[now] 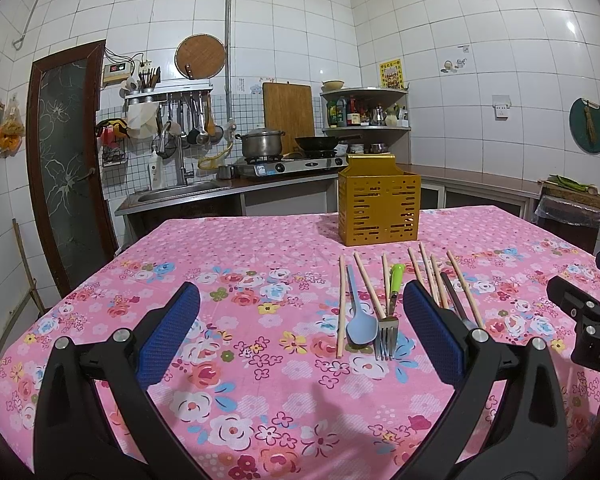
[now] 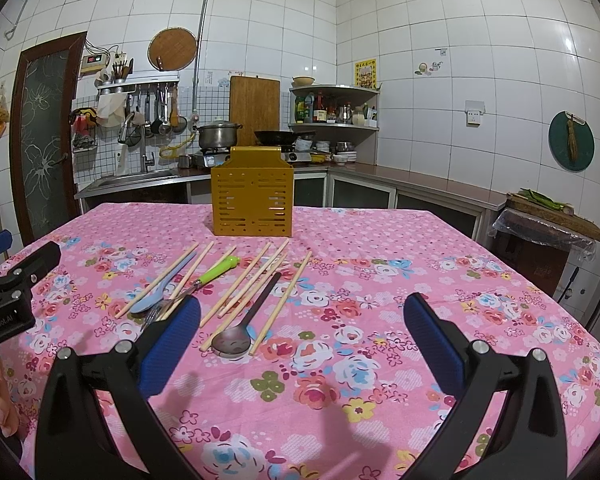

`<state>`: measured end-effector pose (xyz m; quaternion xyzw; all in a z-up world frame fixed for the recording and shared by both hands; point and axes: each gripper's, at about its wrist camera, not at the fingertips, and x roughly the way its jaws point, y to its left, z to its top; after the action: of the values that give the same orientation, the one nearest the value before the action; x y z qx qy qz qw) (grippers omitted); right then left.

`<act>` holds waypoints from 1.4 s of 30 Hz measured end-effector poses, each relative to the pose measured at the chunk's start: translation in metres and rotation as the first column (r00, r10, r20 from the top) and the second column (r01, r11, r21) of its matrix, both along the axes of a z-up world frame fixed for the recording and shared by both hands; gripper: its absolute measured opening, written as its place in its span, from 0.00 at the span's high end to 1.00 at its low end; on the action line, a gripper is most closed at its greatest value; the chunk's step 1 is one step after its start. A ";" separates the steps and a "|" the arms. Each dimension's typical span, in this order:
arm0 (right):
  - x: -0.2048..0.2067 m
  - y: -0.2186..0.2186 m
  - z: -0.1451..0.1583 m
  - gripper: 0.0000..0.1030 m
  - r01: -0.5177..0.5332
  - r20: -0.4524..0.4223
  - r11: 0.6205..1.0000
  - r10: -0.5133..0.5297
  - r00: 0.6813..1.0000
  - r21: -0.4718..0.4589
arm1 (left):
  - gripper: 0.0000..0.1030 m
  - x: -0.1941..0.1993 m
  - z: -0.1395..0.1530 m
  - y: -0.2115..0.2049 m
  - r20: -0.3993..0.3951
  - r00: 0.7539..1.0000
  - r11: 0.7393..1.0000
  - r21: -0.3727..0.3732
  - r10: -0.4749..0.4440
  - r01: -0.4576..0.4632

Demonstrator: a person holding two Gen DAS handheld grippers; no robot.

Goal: Organize utensils

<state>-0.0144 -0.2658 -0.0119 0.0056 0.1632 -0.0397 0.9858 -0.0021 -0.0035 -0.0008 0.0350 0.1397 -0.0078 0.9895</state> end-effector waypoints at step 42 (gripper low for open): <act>0.002 0.000 -0.001 0.04 0.004 -0.003 1.000 -0.004 1.000 0.001 | 0.05 0.000 0.003 0.001 0.000 1.000 1.000 -0.002 -0.001 0.001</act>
<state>-0.0124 -0.2657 -0.0132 0.0062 0.1644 -0.0414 0.9855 -0.0023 -0.0029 0.0026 0.0342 0.1395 -0.0086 0.9896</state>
